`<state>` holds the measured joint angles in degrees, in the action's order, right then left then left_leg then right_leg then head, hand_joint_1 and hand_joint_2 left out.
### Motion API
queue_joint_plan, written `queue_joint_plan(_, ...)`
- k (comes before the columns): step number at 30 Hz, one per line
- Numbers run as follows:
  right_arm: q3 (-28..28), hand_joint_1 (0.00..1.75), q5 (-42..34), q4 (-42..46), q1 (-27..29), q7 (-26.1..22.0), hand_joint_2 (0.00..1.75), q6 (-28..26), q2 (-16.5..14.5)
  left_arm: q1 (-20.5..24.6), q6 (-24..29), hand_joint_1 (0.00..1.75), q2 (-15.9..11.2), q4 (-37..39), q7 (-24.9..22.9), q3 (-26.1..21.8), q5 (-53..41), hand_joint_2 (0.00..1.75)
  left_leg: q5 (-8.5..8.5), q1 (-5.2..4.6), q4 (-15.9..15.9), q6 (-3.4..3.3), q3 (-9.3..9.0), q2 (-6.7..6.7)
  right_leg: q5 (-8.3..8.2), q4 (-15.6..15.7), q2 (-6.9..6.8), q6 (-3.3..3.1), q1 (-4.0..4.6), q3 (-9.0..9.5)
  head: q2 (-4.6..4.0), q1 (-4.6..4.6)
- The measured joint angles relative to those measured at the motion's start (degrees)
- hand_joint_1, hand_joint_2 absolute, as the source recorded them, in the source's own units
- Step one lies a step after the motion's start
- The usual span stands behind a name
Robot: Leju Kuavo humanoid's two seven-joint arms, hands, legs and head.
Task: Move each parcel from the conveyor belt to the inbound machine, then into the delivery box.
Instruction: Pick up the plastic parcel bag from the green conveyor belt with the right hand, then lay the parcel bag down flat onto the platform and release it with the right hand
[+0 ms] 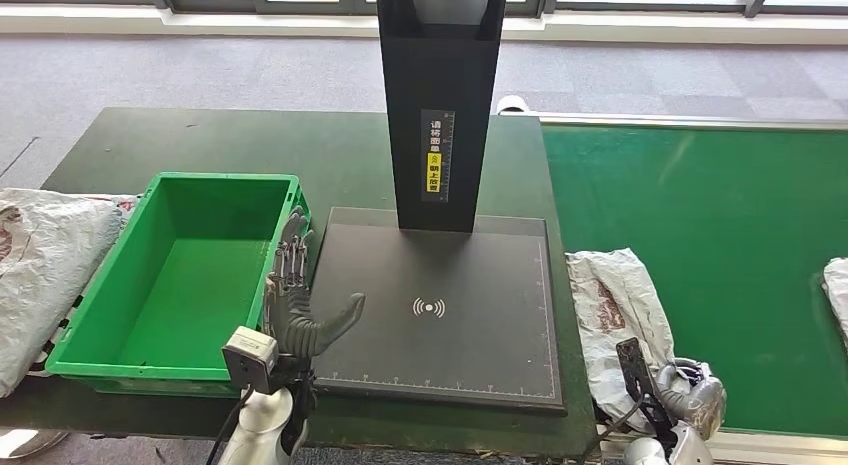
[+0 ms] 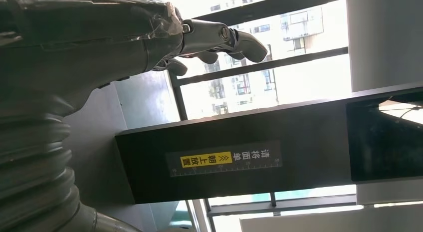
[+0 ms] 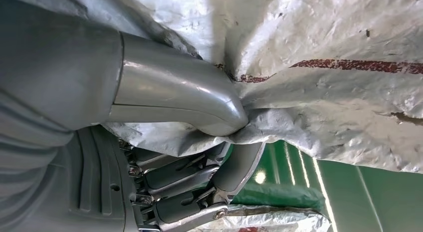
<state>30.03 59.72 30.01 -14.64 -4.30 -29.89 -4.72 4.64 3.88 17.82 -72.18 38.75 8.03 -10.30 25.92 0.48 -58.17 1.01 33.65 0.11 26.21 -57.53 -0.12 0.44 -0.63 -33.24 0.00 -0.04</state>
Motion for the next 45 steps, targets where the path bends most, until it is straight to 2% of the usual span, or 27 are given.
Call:
queue_joint_plan(5, 0.0, 1.75, -0.4, 0.0, 0.0, -0.8, 1.75, -0.1, 0.0, -0.1, -0.4, 0.0, 0.0, -0.1, 0.0, -0.2, -0.6, 1.75, -0.05, 0.0, 0.0, -0.04, -0.02, 0.0, -0.05, 0.0, 0.0, 0.02, -0.01, 0.03, 0.0, -0.01)
queue_joint_plan(8, 0.0, 1.75, -2.1, 0.2, 0.3, -4.0, 1.75, -2.6, 0.0, -0.1, -0.5, 0.0, 0.0, -0.2, 0.0, -0.3, -0.9, 1.75, -0.08, 0.0, 0.0, -0.08, -0.01, -0.01, -0.08, 0.0, 0.0, 0.02, -0.05, 0.03, 0.0, -0.01)
queue_joint_plan(11, -0.3, 1.75, -5.3, 2.0, 1.4, -11.2, 1.75, -6.7, -0.6, -0.2, -0.5, 0.0, 0.1, -0.3, 0.0, -0.4, -1.0, 1.75, -0.1, -0.02, 0.0, -0.1, 0.03, -0.05, -0.08, 0.0, -0.03, 0.03, -0.09, 0.01, 0.0, 0.01)
queue_joint_plan(13, -0.9, 1.75, -8.0, 5.8, 2.8, -18.6, 1.75, -9.0, -1.7, -0.3, -0.4, 0.0, 0.1, -0.3, 0.0, -0.5, -1.1, 1.75, -0.11, -0.02, 0.0, -0.09, 0.04, -0.06, -0.08, 0.0, -0.03, 0.03, -0.08, -0.01, 0.0, 0.01)
queue_joint_plan(16, -1.3, 1.75, -12.4, 15.6, 5.7, -29.5, 1.75, -10.0, -5.2, -0.3, 0.1, 0.0, 0.1, -0.2, 0.0, -0.5, -0.8, 1.75, -0.11, -0.02, 0.0, -0.07, 0.06, -0.06, -0.07, 0.0, -0.02, 0.01, -0.03, -0.04, 0.0, 0.01)
queue_joint_plan(19, -2.5, 1.75, -17.2, 28.3, 9.7, -35.2, 1.75, -10.1, -9.4, -0.2, 0.7, 0.0, 0.1, 0.0, 0.0, -0.4, -0.2, 1.75, -0.1, -0.02, 0.0, -0.05, 0.08, -0.07, -0.02, 0.0, -0.06, -0.04, 0.0, -0.08, 0.0, -0.01)
queue_joint_plan(24, -5.5, 1.75, -22.9, 48.2, 15.1, -36.0, 1.75, -10.3, -13.0, -0.1, 0.8, 0.0, 0.1, 0.6, 0.0, -0.2, 0.3, 1.75, -0.09, 0.01, 0.0, -0.05, 0.15, -0.06, 0.01, 0.0, -0.08, -0.06, -0.02, -0.13, 0.0, 0.01)
queue_joint_plan(31, -7.7, 1.75, -24.2, 61.7, 18.0, -36.1, 1.75, -10.3, -14.3, 0.1, 0.6, 0.0, 0.1, 1.5, 0.0, 0.2, 0.3, 1.75, -0.07, -0.07, 0.0, -0.09, 0.13, -0.03, -0.03, 0.0, -0.05, 0.01, -0.15, -0.13, 0.0, -0.01)
queue_joint_plan(39, -17.2, 1.75, -17.8, 66.2, 19.7, -35.1, 1.75, -10.1, -14.4, 0.5, 0.6, 0.0, 0.0, 2.7, 0.0, 1.3, 0.9, 1.75, -0.1, -0.06, 0.0, -0.06, 0.09, 0.02, -0.05, 0.0, 0.02, 0.0, -0.11, -0.13, 0.0, -0.01)
queue_joint_plan(45, -25.0, 1.75, -12.3, 61.1, 18.9, -35.3, 1.75, -10.0, -14.4, 0.6, 0.6, 0.0, 0.0, 2.8, 0.0, 1.5, 1.3, 1.75, -0.1, 0.0, 0.0, -0.06, 0.1, 0.04, -0.04, 0.0, 0.06, 0.0, -0.07, -0.13, 0.0, 0.0)
